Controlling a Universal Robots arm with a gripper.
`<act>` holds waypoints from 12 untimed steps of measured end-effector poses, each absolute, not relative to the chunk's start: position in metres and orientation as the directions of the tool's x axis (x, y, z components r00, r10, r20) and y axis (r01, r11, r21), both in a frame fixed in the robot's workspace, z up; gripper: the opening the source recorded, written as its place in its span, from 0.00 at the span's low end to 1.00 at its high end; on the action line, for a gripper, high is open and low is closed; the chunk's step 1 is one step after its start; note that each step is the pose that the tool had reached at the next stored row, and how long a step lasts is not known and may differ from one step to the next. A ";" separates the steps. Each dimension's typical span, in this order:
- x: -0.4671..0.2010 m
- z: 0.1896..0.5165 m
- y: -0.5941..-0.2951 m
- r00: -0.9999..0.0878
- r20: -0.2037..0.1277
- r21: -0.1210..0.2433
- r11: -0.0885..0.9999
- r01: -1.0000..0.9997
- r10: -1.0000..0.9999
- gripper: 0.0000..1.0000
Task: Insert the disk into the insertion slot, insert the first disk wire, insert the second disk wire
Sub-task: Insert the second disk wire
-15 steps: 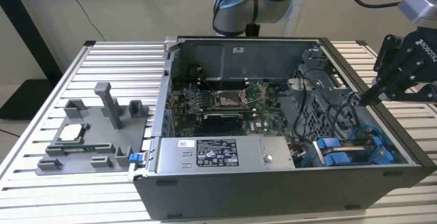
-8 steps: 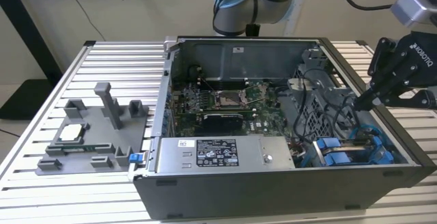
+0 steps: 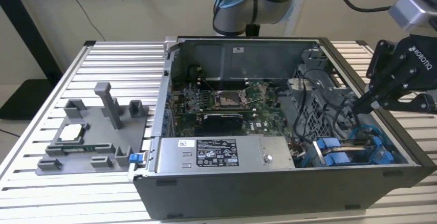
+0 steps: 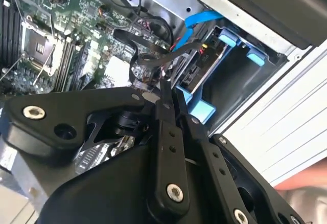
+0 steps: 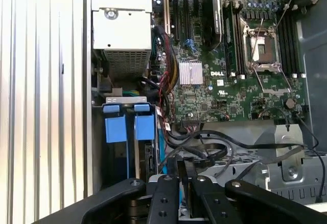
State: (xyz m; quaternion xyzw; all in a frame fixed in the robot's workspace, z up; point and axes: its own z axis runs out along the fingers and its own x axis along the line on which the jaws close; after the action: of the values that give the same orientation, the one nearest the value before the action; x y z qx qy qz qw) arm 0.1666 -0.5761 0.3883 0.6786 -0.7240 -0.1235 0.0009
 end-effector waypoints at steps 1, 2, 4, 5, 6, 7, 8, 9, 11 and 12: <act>0.165 0.388 -0.576 -0.079 -0.164 0.178 0.049 -0.983 -0.983 0.00; 0.163 0.387 -0.576 -0.078 -0.163 0.173 0.049 -0.984 -0.984 0.00; 0.156 0.386 -0.576 -0.075 -0.162 0.158 0.049 -0.986 -0.984 0.00; 0.153 0.385 -0.576 -0.074 -0.163 0.151 0.050 -0.987 -0.984 0.00; 0.151 0.385 -0.576 -0.073 -0.163 0.140 0.050 -0.989 -0.984 0.00; 0.149 0.384 -0.576 -0.071 -0.163 0.130 0.050 -0.990 -0.984 0.00; 0.148 0.383 -0.576 -0.069 -0.163 0.118 0.050 -0.992 -0.984 0.00; 0.147 0.383 -0.576 -0.067 -0.163 0.107 0.050 -0.993 -0.984 0.00; 0.144 0.382 -0.576 -0.064 -0.162 0.087 0.050 -0.995 -0.985 0.00; 0.143 0.382 -0.576 -0.062 -0.160 0.078 0.050 -0.996 -0.985 0.00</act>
State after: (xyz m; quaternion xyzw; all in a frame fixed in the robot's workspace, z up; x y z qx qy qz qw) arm 0.1434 -0.5762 0.3815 0.6840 -0.7240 -0.0837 -0.0314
